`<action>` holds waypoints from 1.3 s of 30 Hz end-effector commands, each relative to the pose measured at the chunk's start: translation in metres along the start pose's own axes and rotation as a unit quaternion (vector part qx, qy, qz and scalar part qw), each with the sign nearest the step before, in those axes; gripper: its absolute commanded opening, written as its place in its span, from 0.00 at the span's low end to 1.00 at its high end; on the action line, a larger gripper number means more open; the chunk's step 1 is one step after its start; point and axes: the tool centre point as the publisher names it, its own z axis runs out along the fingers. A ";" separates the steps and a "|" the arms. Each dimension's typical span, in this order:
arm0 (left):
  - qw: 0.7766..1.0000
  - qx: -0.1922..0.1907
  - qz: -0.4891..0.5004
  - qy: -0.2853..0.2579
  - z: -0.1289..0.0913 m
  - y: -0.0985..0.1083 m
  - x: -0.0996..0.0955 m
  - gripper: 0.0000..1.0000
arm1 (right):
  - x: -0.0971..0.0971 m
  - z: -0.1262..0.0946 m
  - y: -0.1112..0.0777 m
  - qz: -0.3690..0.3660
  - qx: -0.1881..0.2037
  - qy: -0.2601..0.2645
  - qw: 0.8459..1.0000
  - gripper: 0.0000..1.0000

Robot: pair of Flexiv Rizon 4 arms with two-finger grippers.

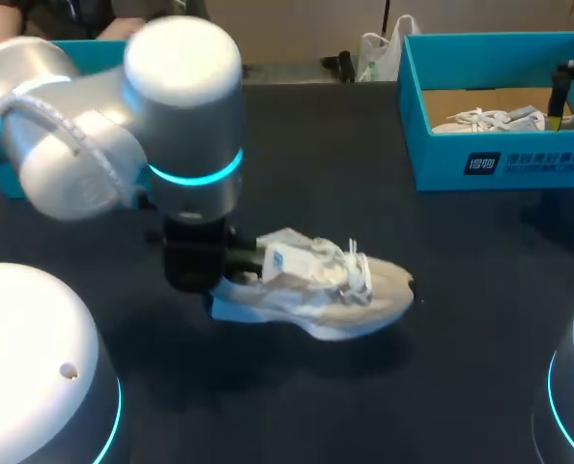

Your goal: Take the shoe out of the shoebox, open the shoe tongue, remove and reinsert the insole, then place the shoe into the shoebox

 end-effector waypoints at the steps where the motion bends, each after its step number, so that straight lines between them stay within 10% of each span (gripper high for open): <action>1: 1.000 -0.004 0.003 0.013 0.027 -0.004 -0.030 0.00 | 0.000 0.000 0.000 0.000 -0.001 -0.001 1.000 1.00; 36: 1.000 0.011 0.004 0.015 0.103 0.012 -0.072 0.00 | 0.000 0.000 0.000 0.000 -0.001 -0.001 1.000 1.00; 39: 1.000 0.010 0.006 0.015 0.103 0.011 -0.072 0.15 | 0.000 0.000 0.000 0.000 -0.001 -0.001 1.000 1.00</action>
